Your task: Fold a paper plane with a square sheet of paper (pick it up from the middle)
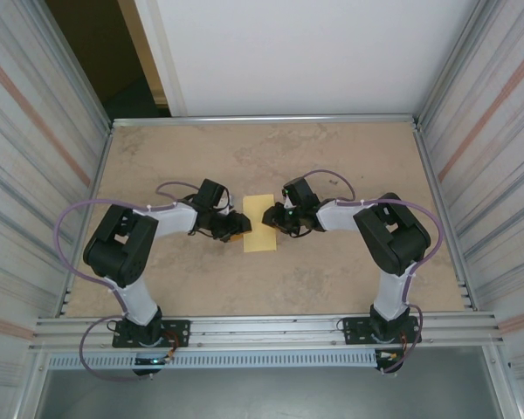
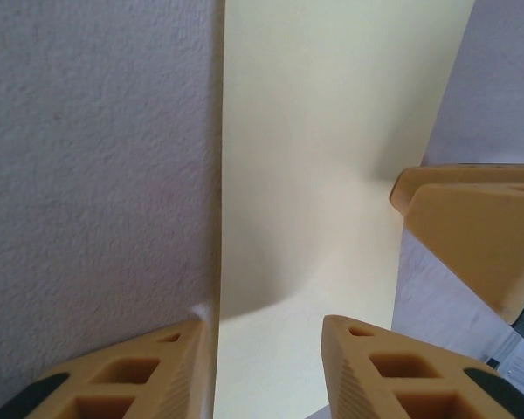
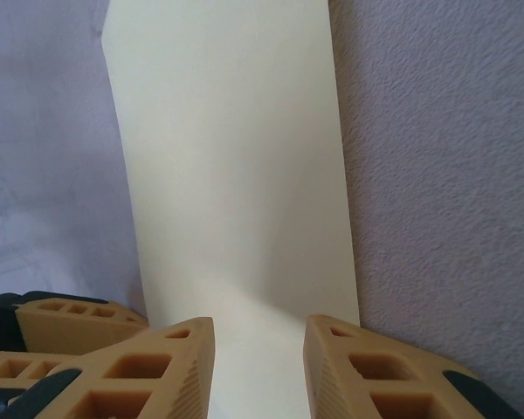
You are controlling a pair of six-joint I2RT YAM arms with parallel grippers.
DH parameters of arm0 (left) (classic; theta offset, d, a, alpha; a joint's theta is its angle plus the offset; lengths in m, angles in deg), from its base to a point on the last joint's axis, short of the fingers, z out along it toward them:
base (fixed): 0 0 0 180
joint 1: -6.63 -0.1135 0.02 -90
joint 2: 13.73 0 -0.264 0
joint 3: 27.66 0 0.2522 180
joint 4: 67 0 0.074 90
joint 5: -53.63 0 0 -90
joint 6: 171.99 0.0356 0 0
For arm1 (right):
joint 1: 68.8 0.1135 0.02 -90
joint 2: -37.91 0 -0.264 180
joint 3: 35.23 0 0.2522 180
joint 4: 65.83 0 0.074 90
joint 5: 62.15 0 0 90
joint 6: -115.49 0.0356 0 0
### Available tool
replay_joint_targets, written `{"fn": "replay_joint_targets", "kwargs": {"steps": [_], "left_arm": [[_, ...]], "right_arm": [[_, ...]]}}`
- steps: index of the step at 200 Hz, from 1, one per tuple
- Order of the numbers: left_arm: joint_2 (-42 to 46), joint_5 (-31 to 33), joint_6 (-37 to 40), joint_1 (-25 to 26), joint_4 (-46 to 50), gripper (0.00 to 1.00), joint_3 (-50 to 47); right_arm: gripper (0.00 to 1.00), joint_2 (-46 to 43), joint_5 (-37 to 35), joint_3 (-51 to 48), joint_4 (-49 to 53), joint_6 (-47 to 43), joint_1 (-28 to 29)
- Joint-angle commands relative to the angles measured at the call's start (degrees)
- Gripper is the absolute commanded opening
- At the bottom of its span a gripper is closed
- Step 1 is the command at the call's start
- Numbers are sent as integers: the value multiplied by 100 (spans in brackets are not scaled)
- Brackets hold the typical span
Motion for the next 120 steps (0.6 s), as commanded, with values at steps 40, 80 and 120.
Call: {"fn": "replay_joint_targets", "kwargs": {"steps": [40,80,120], "left_arm": [[-187,-451,123,-49,-300,38,-87],[-60,-807,134,-116,-552,38,-353],[-21,-1569,-59,-207,-1243,37,-650]], "right_arm": [[33,275,-178,-245,416,62,-25],[33,294,-128,-245,368,60,-31],[34,298,-85,-228,342,60,-43]]}}
